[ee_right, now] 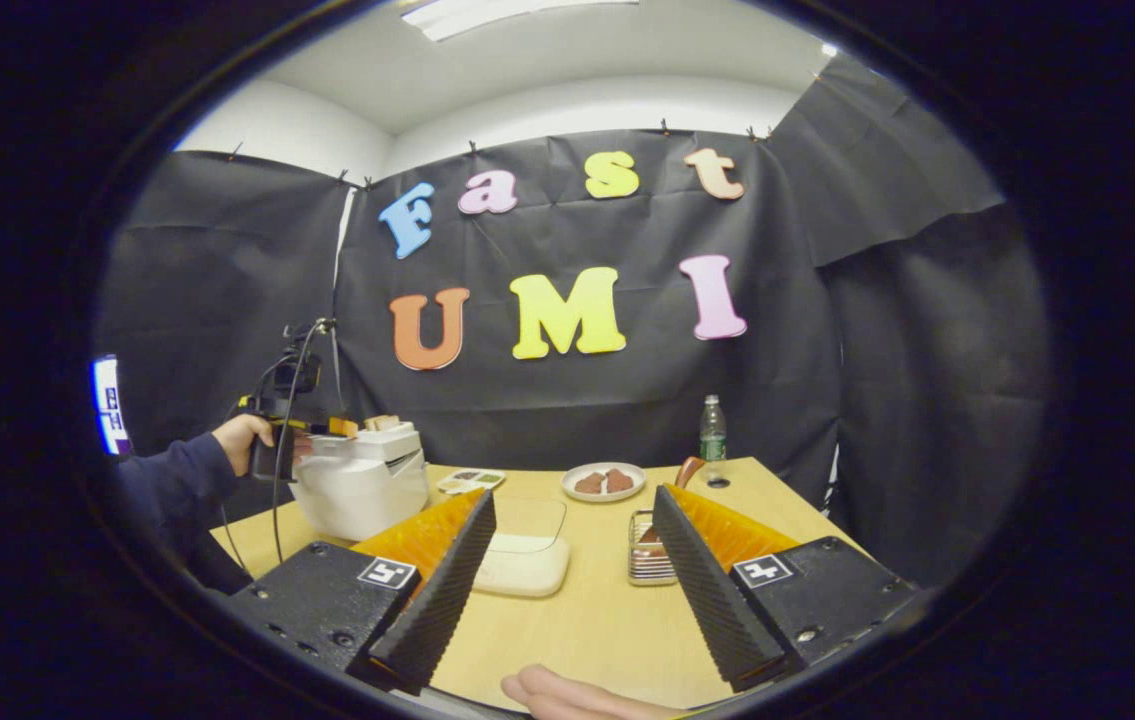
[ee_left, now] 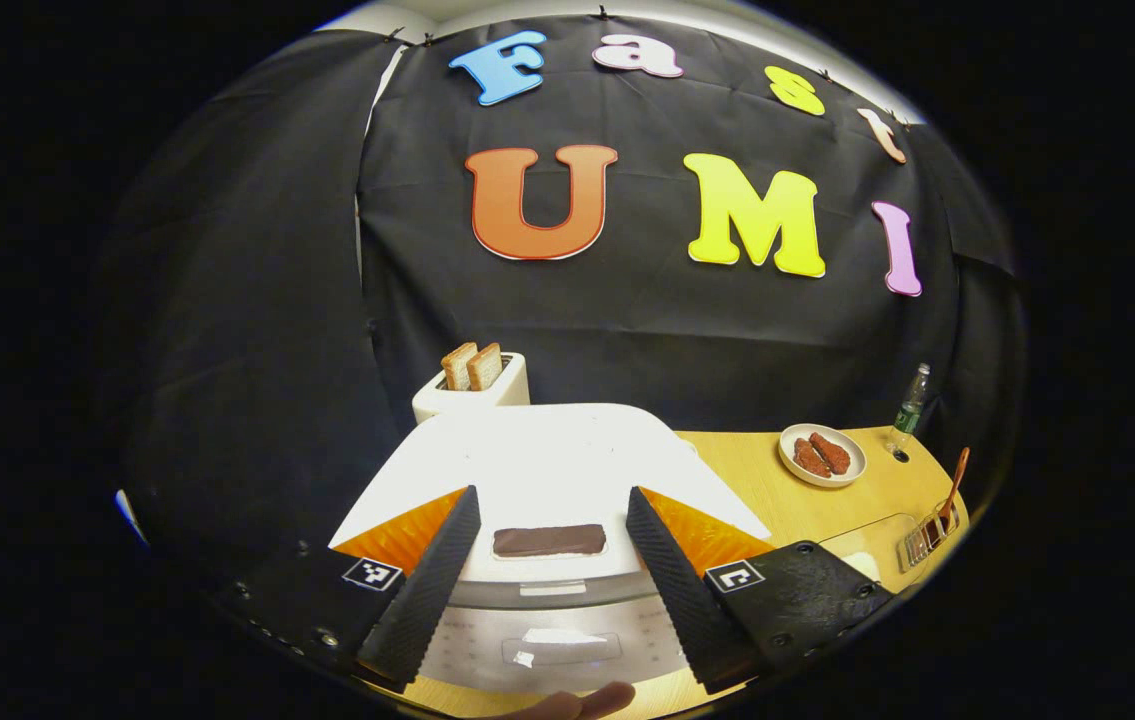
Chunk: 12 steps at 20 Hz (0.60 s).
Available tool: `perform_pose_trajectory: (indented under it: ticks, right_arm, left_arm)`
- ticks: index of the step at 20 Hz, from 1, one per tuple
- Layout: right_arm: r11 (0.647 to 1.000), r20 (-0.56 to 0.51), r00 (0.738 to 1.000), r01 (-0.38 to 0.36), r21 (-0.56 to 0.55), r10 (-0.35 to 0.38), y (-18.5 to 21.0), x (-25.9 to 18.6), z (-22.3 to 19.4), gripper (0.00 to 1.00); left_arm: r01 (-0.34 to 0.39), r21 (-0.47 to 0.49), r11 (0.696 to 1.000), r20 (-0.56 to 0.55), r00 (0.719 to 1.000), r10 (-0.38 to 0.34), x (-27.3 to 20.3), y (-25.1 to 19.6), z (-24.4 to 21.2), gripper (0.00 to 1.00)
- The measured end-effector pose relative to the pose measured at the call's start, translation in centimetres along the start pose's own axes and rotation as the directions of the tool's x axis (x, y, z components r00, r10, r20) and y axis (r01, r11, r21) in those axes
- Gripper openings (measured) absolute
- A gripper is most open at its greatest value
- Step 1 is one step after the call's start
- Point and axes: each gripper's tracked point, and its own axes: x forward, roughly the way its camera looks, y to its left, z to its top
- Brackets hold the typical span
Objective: Close the left gripper, press the button to open the rice cooker; take a wooden spoon from the chopstick holder with the right hand, scoop a spoonful of rice and pour it into the rice cooker, then put the wooden spoon back into the chopstick holder.
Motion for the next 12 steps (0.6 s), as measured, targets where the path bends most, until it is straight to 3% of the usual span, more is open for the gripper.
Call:
perform_pose_trajectory:
  ticks: [4, 5, 10, 12]
  right_arm:
    - [0.999, -0.024, 0.999, -0.039, 0.030, 0.040, 1.8, -1.1, -1.7, 0.96]
    - [0.999, -0.030, 0.999, -0.036, 0.026, 0.037, 1.5, -1.4, -2.3, 1.00]
    - [0.999, 0.000, 1.000, -0.012, 0.032, 0.012, 0.2, -3.4, -2.3, 0.96]
    - [0.999, 0.003, 1.000, -0.011, 0.039, 0.011, 0.0, -4.1, -2.3, 1.00]
  left_arm:
    - [-0.024, -0.008, 1.000, -0.041, 0.999, 0.024, 0.0, -0.2, -1.4, 0.95]
    - [-0.030, -0.008, 1.000, -0.044, 0.999, 0.029, 0.0, -0.2, -1.6, 0.95]
    - [-0.026, -0.004, 1.000, -0.111, 0.994, 0.025, -1.0, -0.6, -2.8, 0.96]
    - [-0.027, -0.004, 1.000, -0.126, 0.992, 0.026, -1.4, -0.7, -3.1, 0.96]
